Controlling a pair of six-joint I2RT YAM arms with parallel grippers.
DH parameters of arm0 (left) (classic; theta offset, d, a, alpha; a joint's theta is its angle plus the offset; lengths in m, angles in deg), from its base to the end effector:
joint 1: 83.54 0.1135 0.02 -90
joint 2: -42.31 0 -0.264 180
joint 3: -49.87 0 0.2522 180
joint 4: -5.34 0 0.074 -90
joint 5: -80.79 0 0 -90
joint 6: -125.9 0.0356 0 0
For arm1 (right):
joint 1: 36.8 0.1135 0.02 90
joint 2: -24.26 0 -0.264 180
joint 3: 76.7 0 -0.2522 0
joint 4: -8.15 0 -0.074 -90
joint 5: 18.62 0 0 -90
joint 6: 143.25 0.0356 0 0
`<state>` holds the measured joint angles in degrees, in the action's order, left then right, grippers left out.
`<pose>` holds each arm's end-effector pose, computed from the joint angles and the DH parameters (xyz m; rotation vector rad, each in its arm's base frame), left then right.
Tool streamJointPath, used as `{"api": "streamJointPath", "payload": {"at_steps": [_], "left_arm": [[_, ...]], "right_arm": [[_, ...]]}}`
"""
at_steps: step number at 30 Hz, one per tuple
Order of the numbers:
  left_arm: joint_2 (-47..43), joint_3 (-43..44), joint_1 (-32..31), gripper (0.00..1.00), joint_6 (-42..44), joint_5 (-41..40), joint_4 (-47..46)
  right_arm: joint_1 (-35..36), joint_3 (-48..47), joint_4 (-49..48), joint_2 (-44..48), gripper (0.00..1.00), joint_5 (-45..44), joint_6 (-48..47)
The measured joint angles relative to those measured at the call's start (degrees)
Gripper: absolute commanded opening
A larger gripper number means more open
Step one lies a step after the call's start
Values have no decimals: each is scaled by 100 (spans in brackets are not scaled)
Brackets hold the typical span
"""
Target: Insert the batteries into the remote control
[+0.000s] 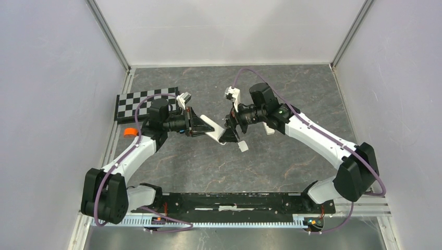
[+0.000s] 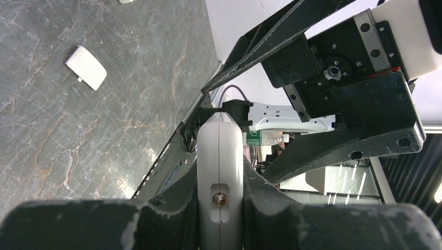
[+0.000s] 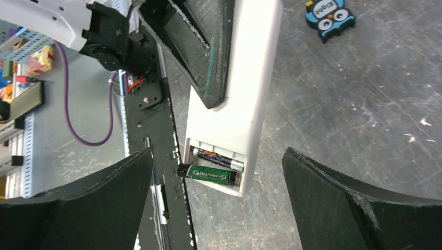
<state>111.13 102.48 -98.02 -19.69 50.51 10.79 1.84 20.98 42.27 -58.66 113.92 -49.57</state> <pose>0.2365 -0.0928 0.2553 0.0283 2.1972 -1.7603 0.2365 0.2199 0.3158 -1.0913 1.9686 1.2176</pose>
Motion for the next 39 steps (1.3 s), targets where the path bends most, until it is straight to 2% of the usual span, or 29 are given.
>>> {"api": "streamJointPath", "payload": {"at_steps": [7, 18, 20, 22, 25, 29, 34, 39], "left_arm": [[11, 0, 0, 2, 59, 68, 76], [17, 0, 0, 2, 63, 85, 98], [17, 0, 0, 2, 66, 85, 96], [17, 0, 0, 2, 68, 87, 98], [17, 0, 0, 2, 103, 96, 98], [17, 0, 0, 2, 138, 96, 125], [17, 0, 0, 2, 232, 96, 223], [20, 0, 0, 2, 278, 144, 247]], "right_arm": [[0, 0, 249, -258, 97, 358, -199], [0, 0, 415, -437, 69, 496, -313], [0, 0, 417, -439, 75, 557, -313], [0, 0, 417, -446, 90, 601, -313], [0, 0, 404, -448, 96, 647, -323], [-2, 55, 136, -417, 93, 734, -203], [0, 201, -245, -356, 75, 868, 66], [-2, 232, -361, -358, 73, 933, 210]]}}
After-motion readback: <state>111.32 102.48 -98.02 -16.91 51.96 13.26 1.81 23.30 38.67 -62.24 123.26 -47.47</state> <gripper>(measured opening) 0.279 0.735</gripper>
